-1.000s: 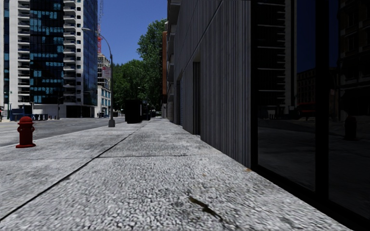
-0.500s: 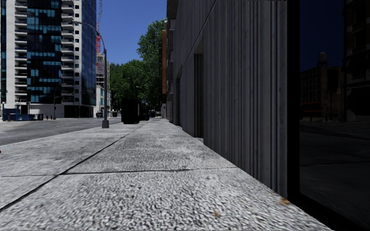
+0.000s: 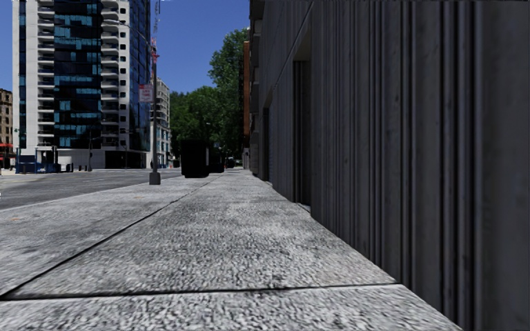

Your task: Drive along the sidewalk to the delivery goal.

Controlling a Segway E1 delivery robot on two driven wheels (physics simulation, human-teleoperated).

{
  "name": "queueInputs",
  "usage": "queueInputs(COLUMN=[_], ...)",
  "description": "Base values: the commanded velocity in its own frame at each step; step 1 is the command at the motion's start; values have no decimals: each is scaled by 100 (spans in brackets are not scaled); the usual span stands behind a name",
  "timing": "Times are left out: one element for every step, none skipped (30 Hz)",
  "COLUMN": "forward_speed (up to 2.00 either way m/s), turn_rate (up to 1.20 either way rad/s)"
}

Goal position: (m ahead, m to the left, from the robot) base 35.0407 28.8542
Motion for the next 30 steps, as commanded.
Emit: queueInputs(forward_speed=[199, 199, 199, 199, 199, 199, 199, 199, 199, 199, 199, 199, 198, 198, 197, 197, 197, 197, 197, 197, 197, 197, 197, 197, 197, 197, 197, 197, 197, 197], turn_rate=[31, 31, 31, 31, 31, 31, 0, 0, 0, 0, 0, 0, 0, 0, 0, 0, 0, 0, 0, 0, 0, 5, 16, 23, 23, 32, 37, 39, 39, 43])
